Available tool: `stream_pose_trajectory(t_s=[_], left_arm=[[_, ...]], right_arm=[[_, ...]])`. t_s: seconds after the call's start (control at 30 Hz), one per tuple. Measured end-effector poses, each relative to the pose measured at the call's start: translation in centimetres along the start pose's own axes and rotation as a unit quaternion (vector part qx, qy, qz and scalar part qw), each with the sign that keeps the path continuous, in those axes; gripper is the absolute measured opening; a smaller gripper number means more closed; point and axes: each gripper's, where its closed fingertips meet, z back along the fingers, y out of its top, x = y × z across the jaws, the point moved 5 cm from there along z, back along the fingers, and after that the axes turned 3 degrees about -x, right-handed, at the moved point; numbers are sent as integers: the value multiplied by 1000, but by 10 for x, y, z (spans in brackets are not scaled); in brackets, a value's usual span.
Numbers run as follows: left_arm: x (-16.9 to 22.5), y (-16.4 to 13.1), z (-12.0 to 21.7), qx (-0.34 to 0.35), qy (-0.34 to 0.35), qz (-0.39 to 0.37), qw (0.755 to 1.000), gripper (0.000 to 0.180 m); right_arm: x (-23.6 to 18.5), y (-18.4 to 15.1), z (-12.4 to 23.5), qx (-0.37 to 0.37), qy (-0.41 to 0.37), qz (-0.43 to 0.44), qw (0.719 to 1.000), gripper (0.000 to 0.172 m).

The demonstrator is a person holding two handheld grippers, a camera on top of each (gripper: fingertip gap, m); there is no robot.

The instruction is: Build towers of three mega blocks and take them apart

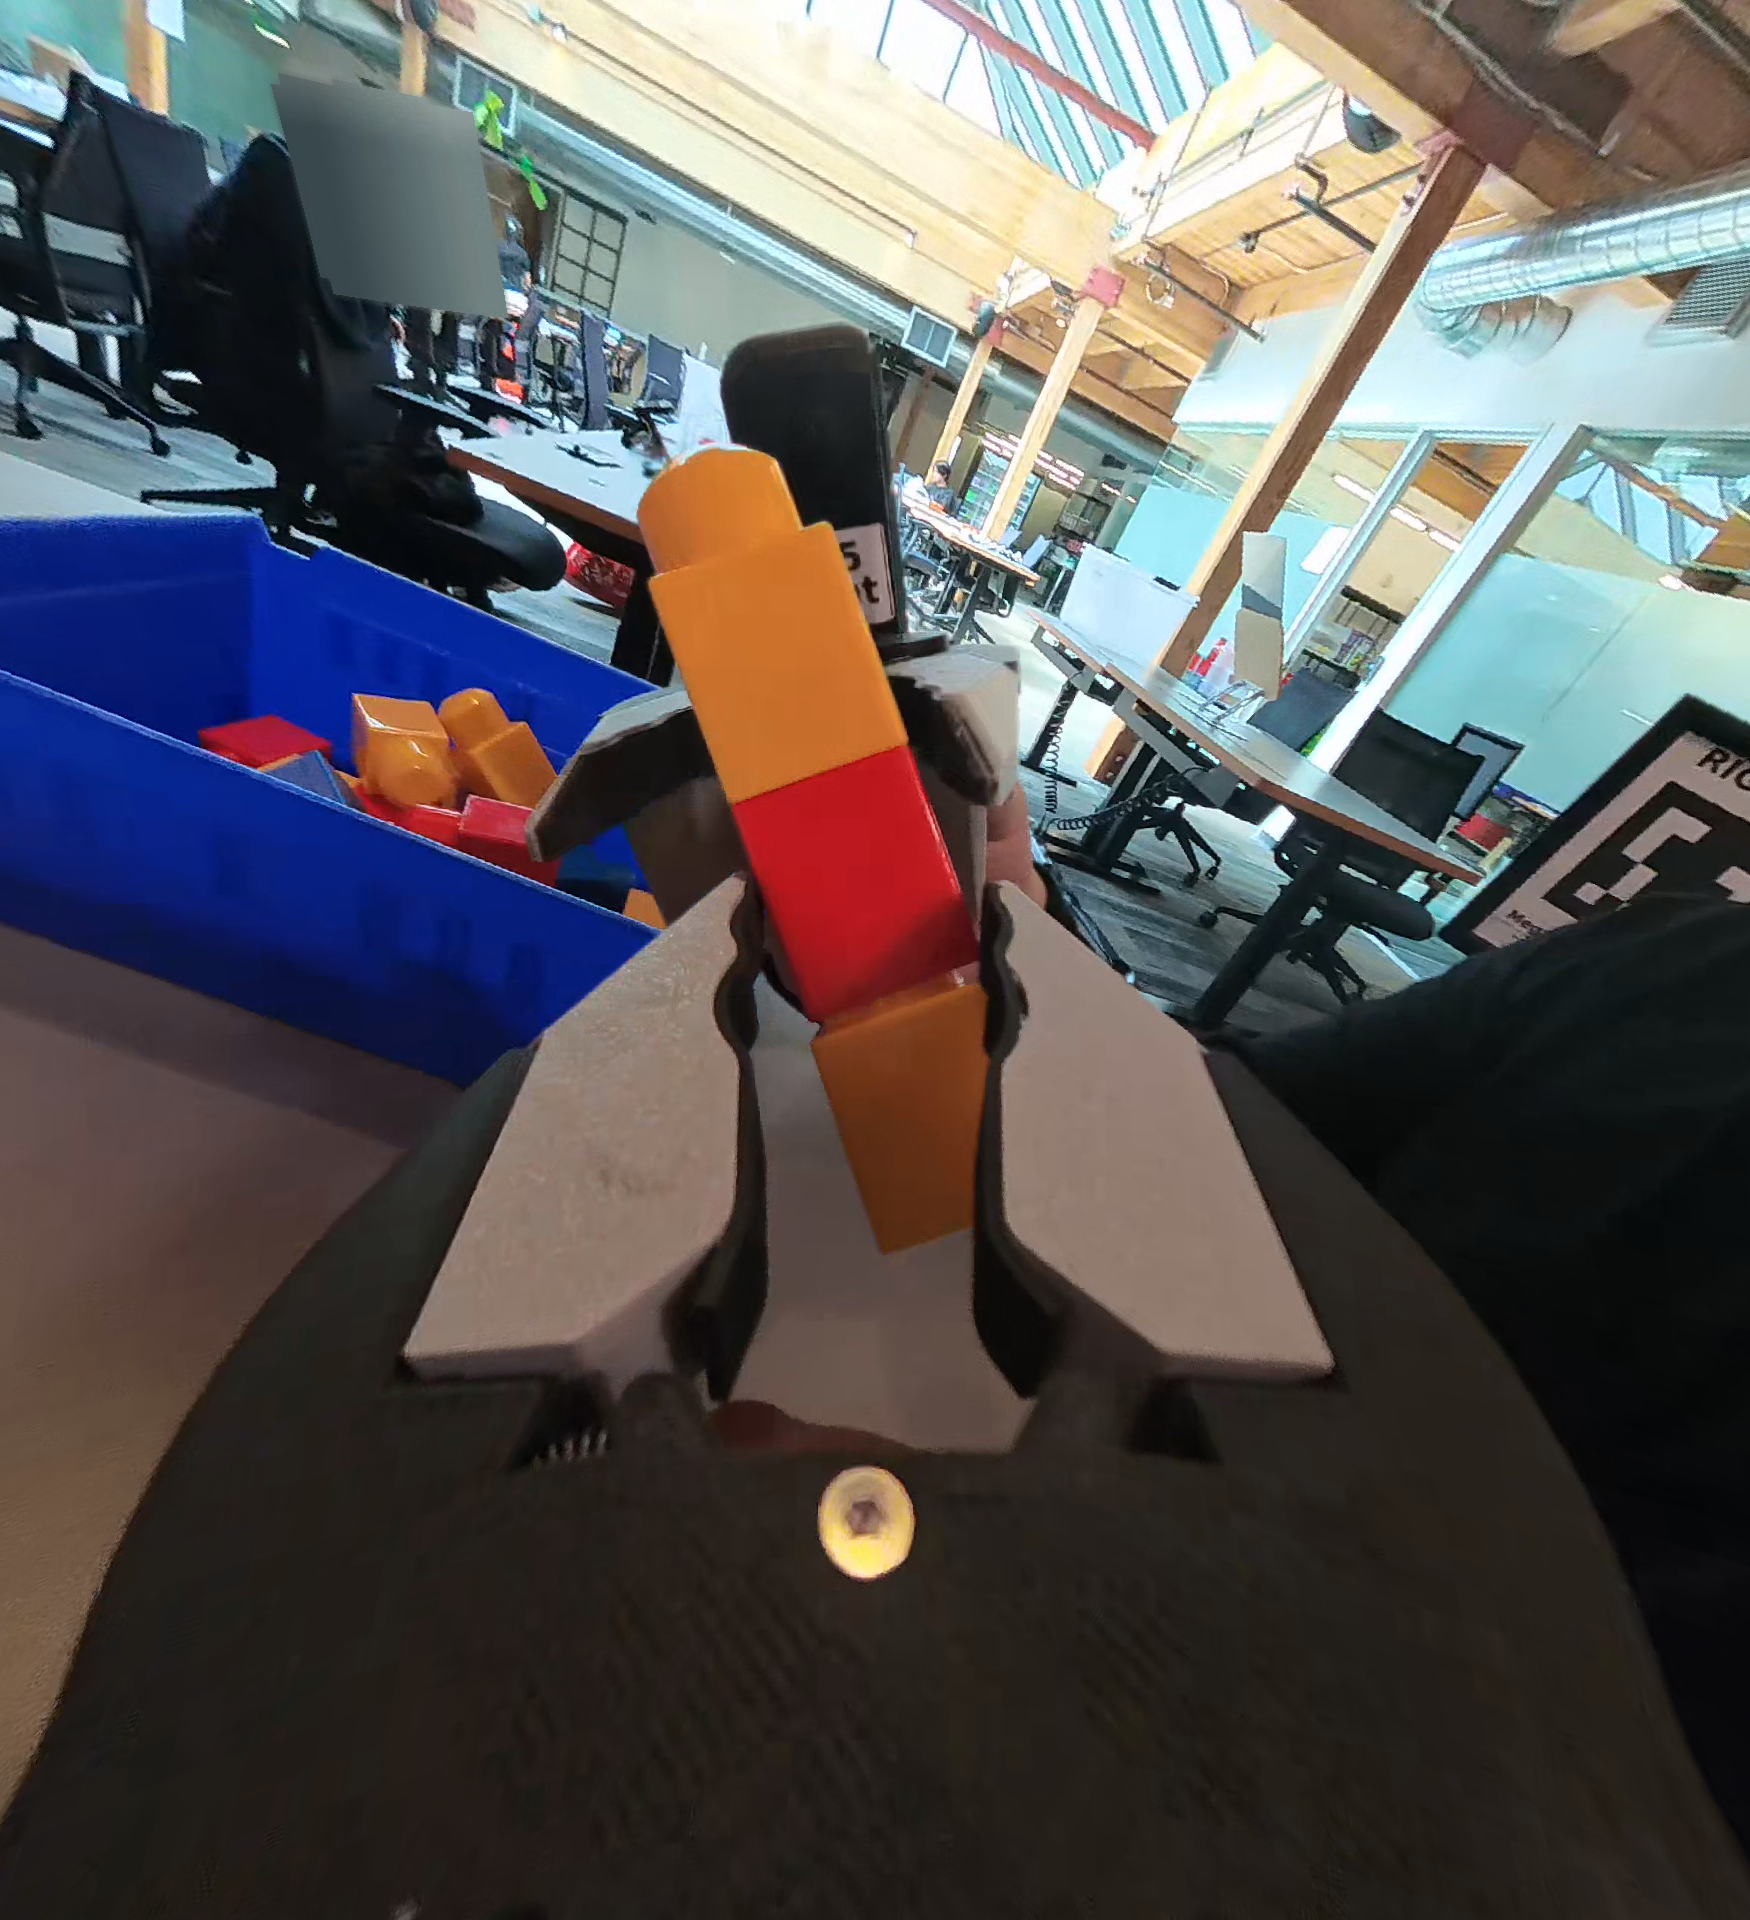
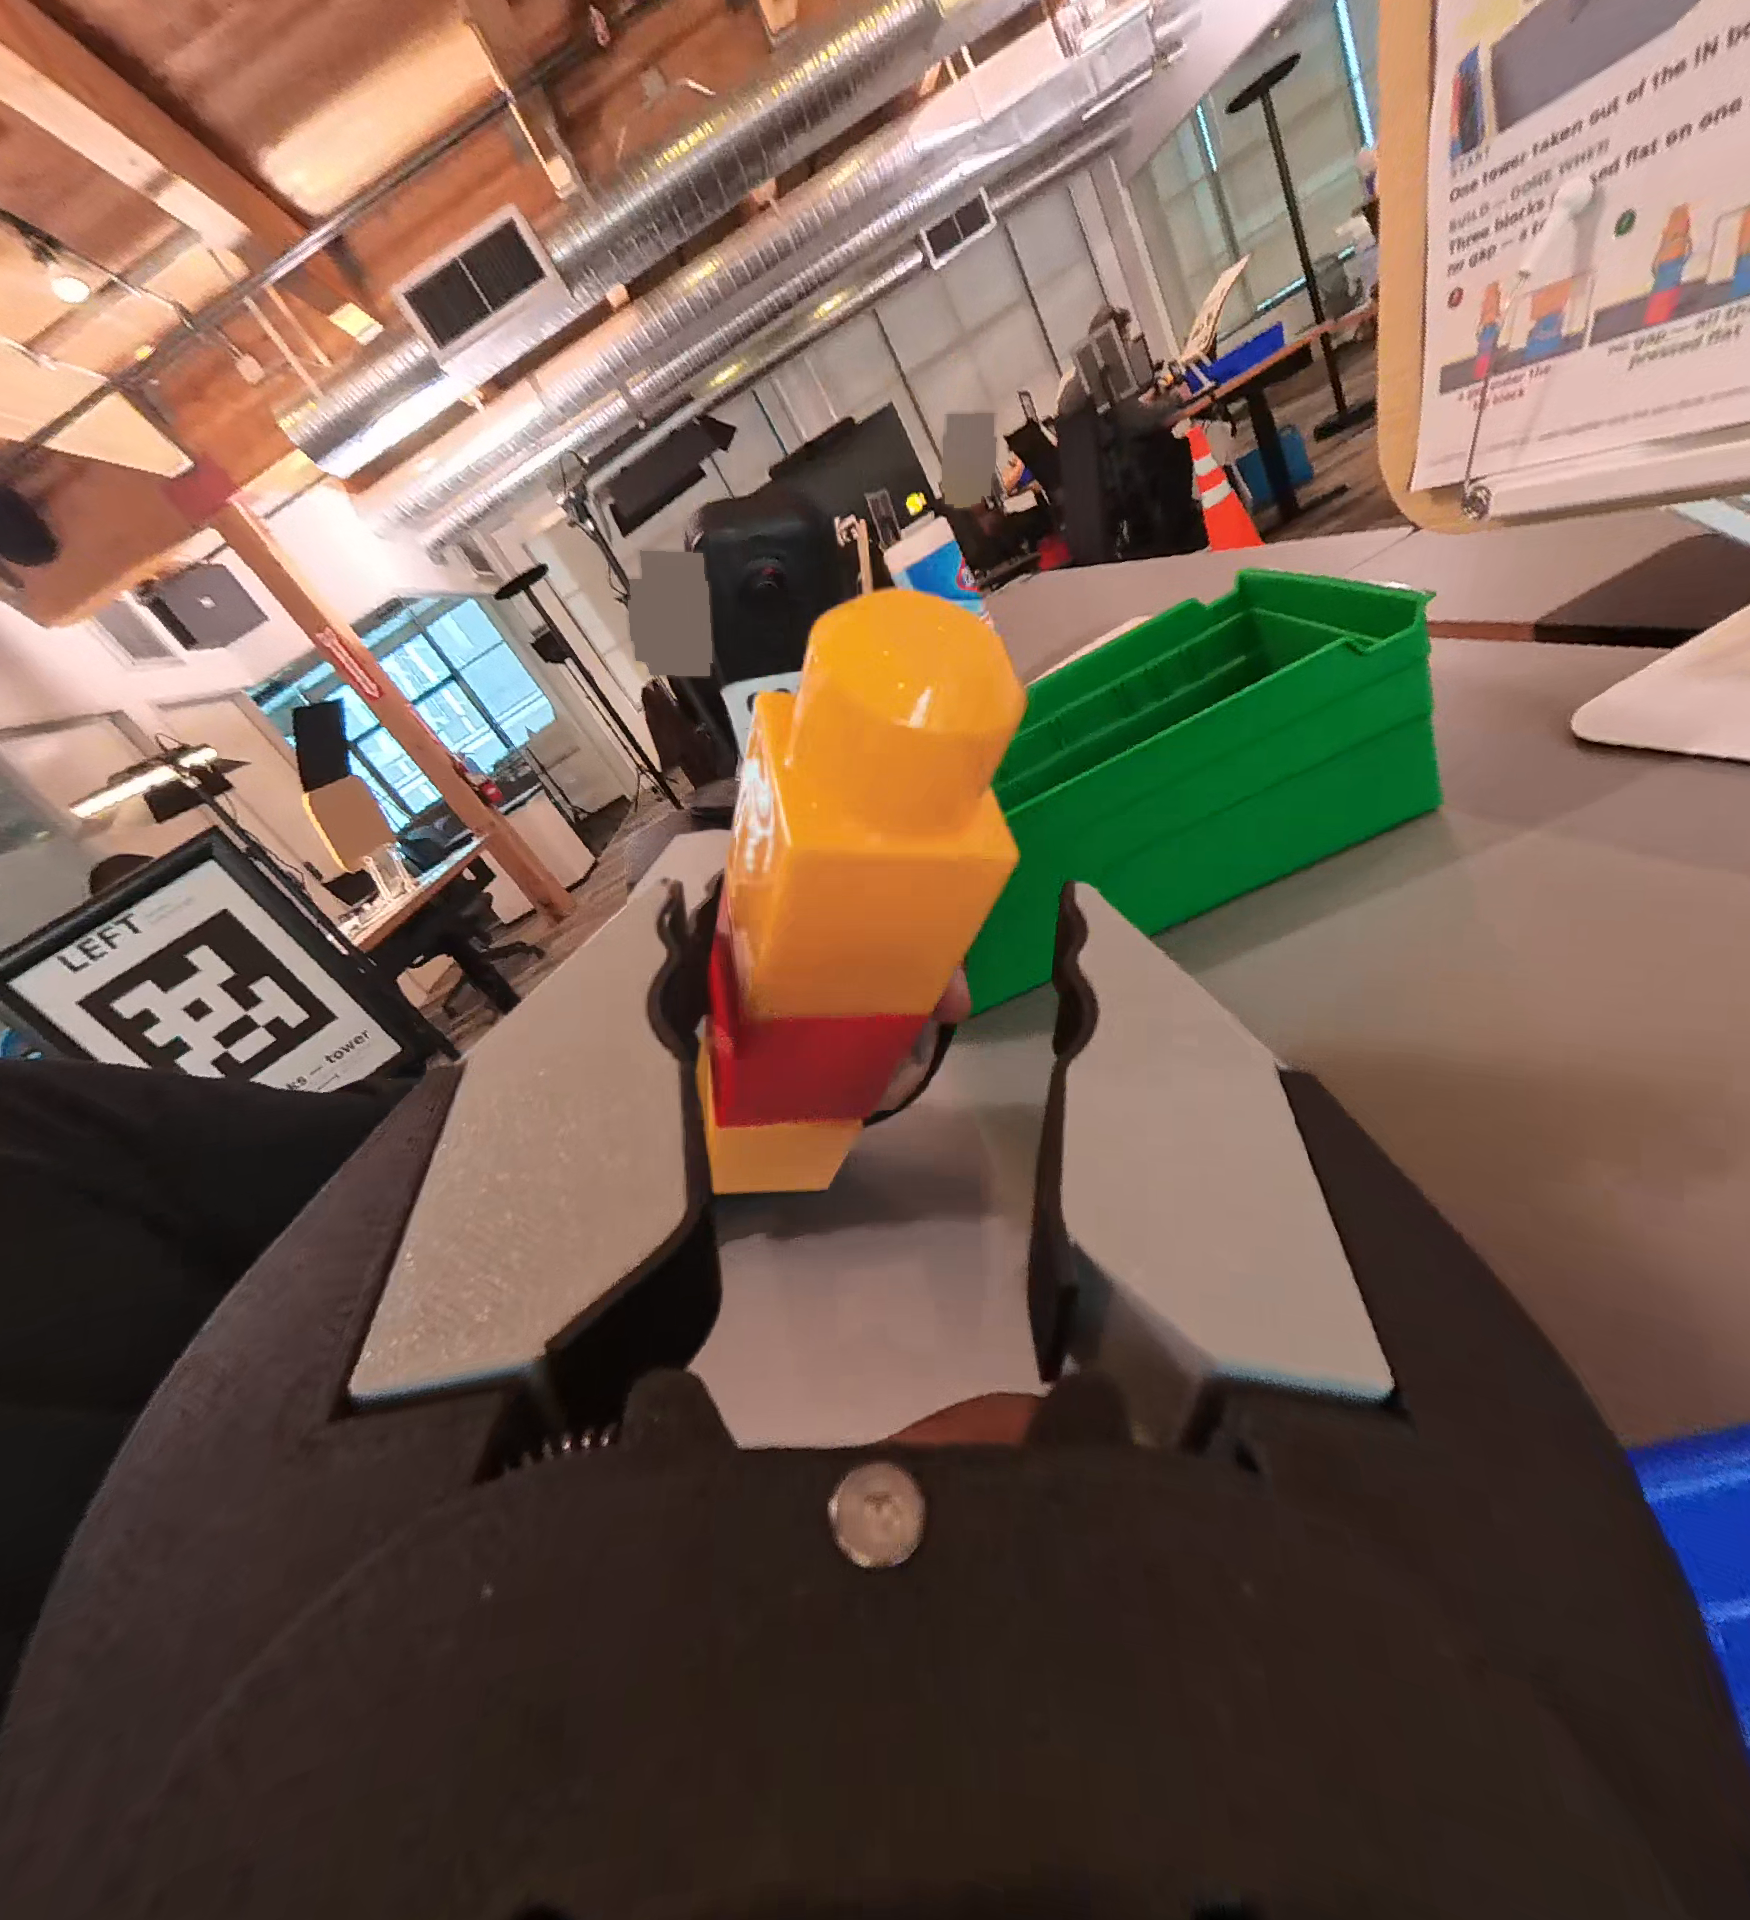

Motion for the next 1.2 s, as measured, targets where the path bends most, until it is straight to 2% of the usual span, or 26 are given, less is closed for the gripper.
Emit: stream_pose_trajectory(t_s=[0.07, 0.1, 0.27, 0.33, 0.47, 0.5, 0.53, 0.57, 0.7, 0.8, 0.93, 1.03, 1.2], left_arm=[[-1, -3, -5, -6, 1, 0, 1000, 39], [-2, -4, -6, -6, 1, 3, 1000, 39], [-9, -2, -1, 16, 16, 20, 1000, 35], [-9, -2, 5, 19, 18, 23, 999, 40], [-14, -17, 15, -35, 37, 22, 998, 53], [-16, -19, 15, -36, 41, 23, 998, 49], [-16, -21, 14, -34, 39, 26, 998, 37], [-18, -25, 12, -41, 40, 31, 998, 35], [-20, -38, 7, -85, 32, 48, 995, 60], [-19, -38, 7, -82, 26, 47, 995, 60], [-15, -40, 1, -83, 16, 39, 996, 52], [-10, -42, -3, -85, 8, 20, 996, 37], [-11, -36, -6, -70, 54, -10, 996, 35]], right_arm=[[-4, -1, -1, 1, 13, 7, 1000, 44], [-4, 1, -1, 8, 10, 11, 1000, 42], [0, 4, 1, 27, -10, 10, 1000, 38], [3, 4, 2, 27, -20, 10, 999, 37], [3, 6, 5, 34, -13, 7, 999, 35], [3, 4, 4, 27, -14, 8, 999, 35], [6, 1, 2, 17, -30, 12, 999, 35], [10, -2, 0, 7, -49, 17, 999, 35], [9, 0, 0, 15, -54, 27, 998, 35], [7, 1, 2, 17, -38, 22, 999, 35], [0, -1, -4, 19, -8, 16, 1000, 35], [-2, -4, -8, 7, -12, 29, 999, 35], [-3, -1, -4, 17, -31, 55, 998, 34]])
